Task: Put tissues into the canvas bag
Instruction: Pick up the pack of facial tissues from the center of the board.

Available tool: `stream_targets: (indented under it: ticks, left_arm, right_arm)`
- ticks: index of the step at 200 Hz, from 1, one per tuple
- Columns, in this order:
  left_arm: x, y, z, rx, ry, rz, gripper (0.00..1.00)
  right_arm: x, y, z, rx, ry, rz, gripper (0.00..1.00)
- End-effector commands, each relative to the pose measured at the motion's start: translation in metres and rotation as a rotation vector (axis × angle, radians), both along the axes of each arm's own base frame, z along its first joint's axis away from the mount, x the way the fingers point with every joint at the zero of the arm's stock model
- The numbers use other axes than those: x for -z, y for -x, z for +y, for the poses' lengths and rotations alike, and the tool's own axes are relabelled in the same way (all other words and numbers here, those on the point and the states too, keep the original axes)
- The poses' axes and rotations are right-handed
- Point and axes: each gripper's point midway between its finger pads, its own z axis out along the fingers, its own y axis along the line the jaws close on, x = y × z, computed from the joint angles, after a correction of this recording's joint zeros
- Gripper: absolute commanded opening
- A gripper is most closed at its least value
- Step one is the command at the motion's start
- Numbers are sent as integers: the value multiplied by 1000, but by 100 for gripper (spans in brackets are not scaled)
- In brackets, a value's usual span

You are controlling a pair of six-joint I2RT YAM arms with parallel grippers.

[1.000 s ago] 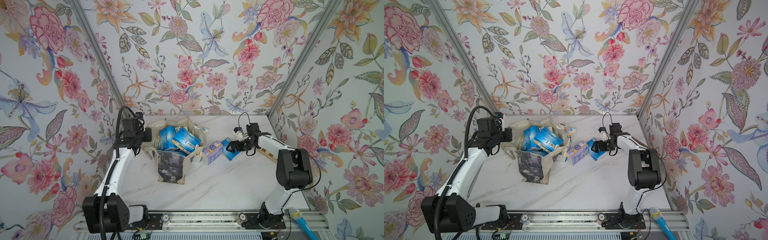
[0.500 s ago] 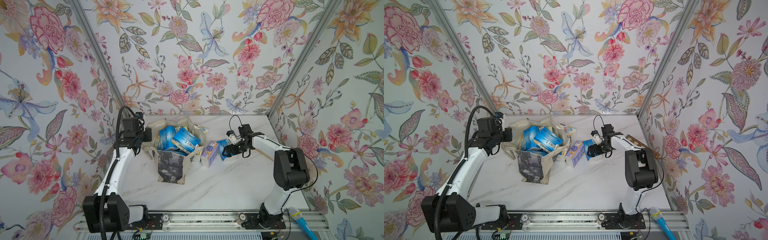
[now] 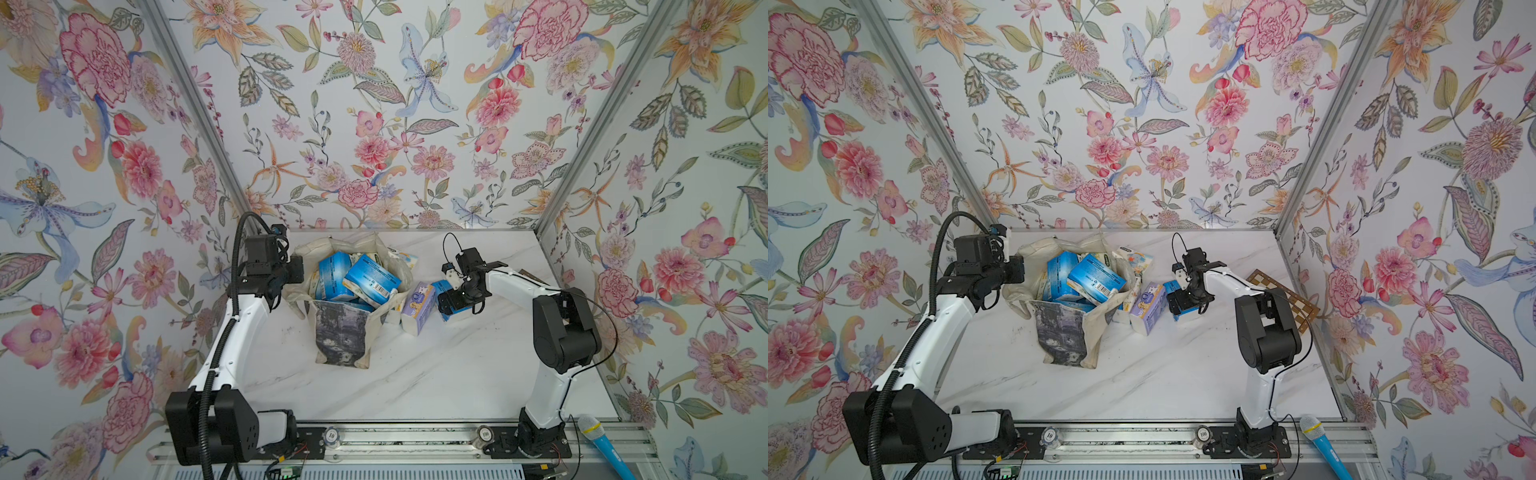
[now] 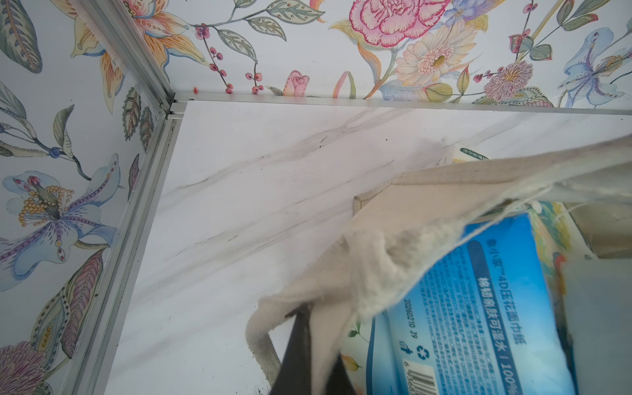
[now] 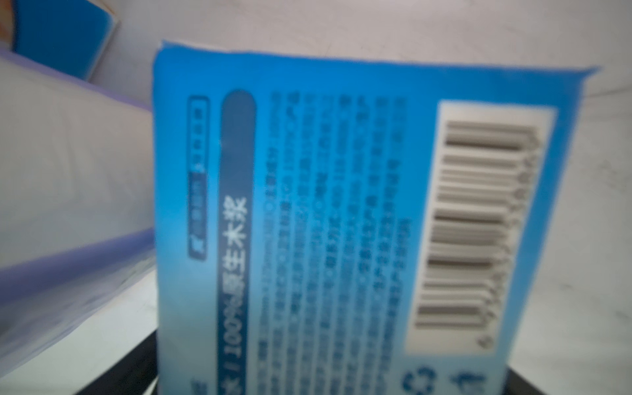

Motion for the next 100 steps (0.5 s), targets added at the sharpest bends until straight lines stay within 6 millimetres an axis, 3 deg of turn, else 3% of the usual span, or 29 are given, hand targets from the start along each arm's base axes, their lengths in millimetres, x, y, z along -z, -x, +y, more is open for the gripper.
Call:
stream_targets:
  ticks: [1, 16, 36, 62, 80, 100]
  left_arm:
    - [-15, -2, 4, -5, -2, -44, 1]
    - [-16, -2, 4, -5, -1, -47, 1]
    - [-15, -2, 4, -7, 3, -46, 1]
    - [-16, -2, 3, -4, 5, -47, 1]
    - [-17, -2, 3, -7, 6, -49, 1]
    - [-17, -3, 3, -8, 12, -51, 1]
  right_arm:
    - [-4, -2, -10, 49, 43, -1, 93]
    - [-10, -1, -12, 57, 22, -5, 87]
    - [-24, -2, -15, 73, -8, -24, 87]
    - [-62, -7, -18, 96, -46, -94, 86]
    - [-108, -12, -14, 112, -84, -171, 85]
    - [-185, -17, 8, 91, -199, -315, 85]
